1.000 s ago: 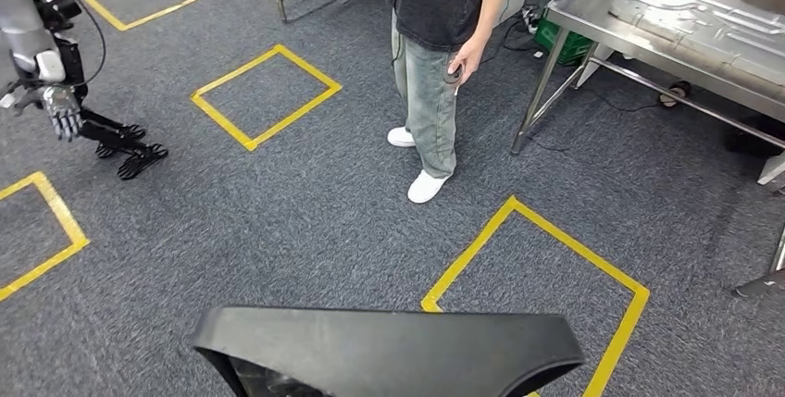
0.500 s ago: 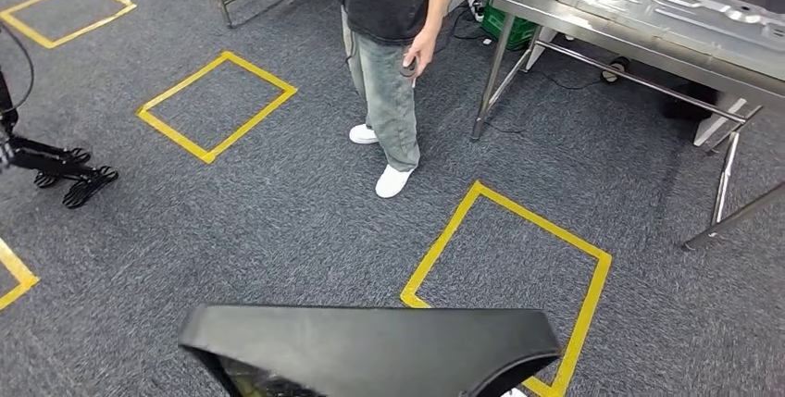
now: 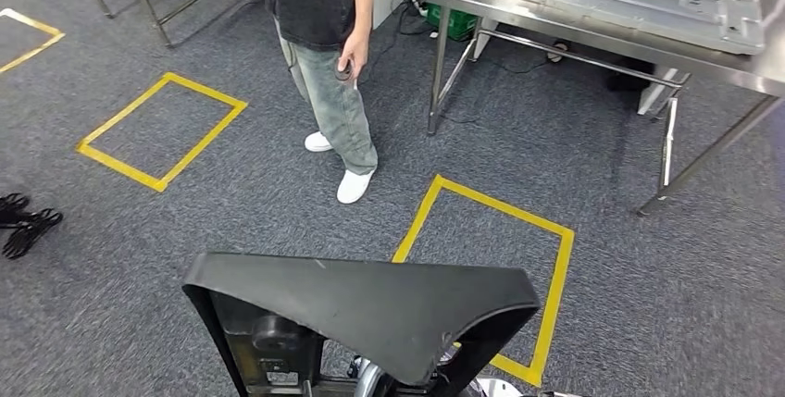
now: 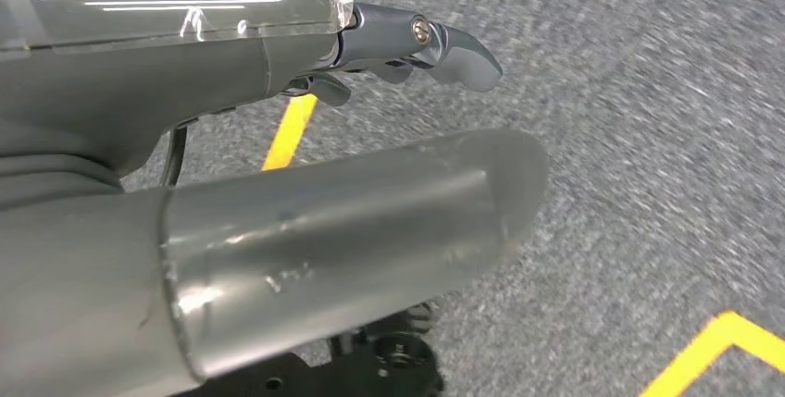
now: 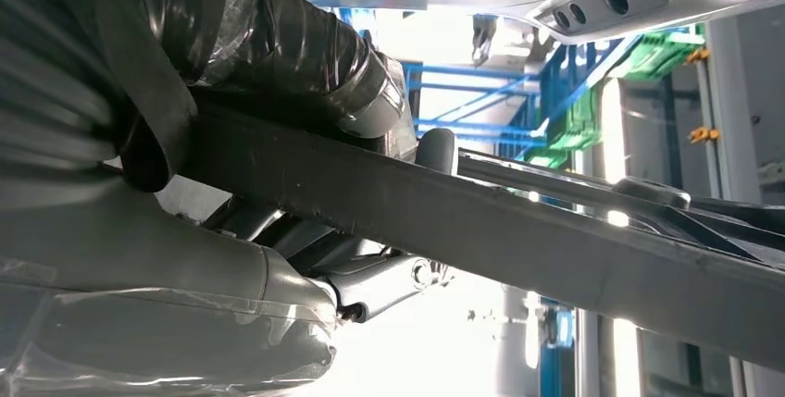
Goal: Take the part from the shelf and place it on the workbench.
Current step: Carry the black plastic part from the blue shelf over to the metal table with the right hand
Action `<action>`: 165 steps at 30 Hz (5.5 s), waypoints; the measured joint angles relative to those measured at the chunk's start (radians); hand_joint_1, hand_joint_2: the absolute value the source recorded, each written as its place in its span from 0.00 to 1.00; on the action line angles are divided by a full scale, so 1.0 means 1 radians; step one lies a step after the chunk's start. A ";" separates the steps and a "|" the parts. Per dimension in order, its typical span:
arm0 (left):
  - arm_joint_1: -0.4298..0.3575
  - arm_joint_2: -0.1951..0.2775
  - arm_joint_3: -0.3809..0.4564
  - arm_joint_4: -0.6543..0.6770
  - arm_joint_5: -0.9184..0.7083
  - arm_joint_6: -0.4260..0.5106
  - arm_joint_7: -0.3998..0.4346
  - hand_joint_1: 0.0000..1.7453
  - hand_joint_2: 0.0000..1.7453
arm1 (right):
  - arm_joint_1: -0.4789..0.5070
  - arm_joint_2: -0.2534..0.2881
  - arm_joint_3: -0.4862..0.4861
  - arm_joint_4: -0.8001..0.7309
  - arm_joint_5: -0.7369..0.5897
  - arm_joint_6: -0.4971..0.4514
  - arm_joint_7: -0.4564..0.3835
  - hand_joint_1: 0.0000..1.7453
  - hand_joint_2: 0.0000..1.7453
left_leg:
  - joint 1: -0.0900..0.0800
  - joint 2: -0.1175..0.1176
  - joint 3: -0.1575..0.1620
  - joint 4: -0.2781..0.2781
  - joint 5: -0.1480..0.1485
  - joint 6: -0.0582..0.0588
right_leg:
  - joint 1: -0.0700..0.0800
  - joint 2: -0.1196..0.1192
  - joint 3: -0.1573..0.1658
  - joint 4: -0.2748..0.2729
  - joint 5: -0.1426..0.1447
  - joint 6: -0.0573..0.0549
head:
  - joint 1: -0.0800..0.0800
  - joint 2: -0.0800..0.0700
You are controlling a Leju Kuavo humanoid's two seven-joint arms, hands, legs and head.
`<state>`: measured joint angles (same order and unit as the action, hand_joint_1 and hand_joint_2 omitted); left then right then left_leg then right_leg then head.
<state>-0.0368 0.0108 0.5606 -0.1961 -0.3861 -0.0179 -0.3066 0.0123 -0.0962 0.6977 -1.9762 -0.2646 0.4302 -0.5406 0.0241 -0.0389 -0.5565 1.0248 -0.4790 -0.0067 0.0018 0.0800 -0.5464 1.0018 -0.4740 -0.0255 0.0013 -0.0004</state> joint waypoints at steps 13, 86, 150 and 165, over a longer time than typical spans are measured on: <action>-0.005 -0.011 0.008 0.000 -0.002 0.000 0.000 0.00 0.00 | -0.003 0.001 0.001 0.012 0.052 -0.035 0.002 0.99 1.00 | 0.003 0.096 0.034 -0.043 -0.005 0.031 | -0.019 -0.093 -0.101 0.163 -0.035 0.050 | 0.001 0.000; -0.003 -0.023 0.075 0.000 -0.040 -0.045 0.019 0.00 0.00 | -0.016 0.000 0.018 0.040 0.055 -0.070 0.003 0.99 1.00 | -0.003 0.048 -0.099 0.243 -0.146 -0.010 | -0.006 -0.076 -0.001 -0.008 0.001 -0.010 | 0.002 0.000; 0.004 -0.021 0.101 0.000 -0.066 -0.045 0.001 0.00 0.00 | 0.007 -0.029 0.017 0.068 0.096 -0.122 0.034 0.99 1.00 | -0.008 0.033 -0.117 0.193 -0.068 0.000 | -0.012 -0.087 0.023 -0.005 -0.025 -0.002 | 0.000 0.000; 0.002 -0.020 0.108 0.000 -0.070 -0.043 -0.001 0.00 0.00 | 0.011 -0.032 0.017 0.071 0.090 -0.113 0.029 0.99 1.00 | -0.016 0.030 0.010 -0.016 -0.009 0.059 | -0.007 -0.082 -0.117 0.237 -0.094 0.045 | 0.001 0.000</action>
<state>-0.0343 -0.0096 0.6683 -0.1961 -0.4561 -0.0605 -0.3072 0.0232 -0.1278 0.7145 -1.9055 -0.1751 0.3175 -0.5112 0.0083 -0.0090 -0.5466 1.0084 -0.4885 0.0518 -0.0054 -0.0023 -0.6633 1.2386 -0.5679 0.0199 0.0019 -0.0004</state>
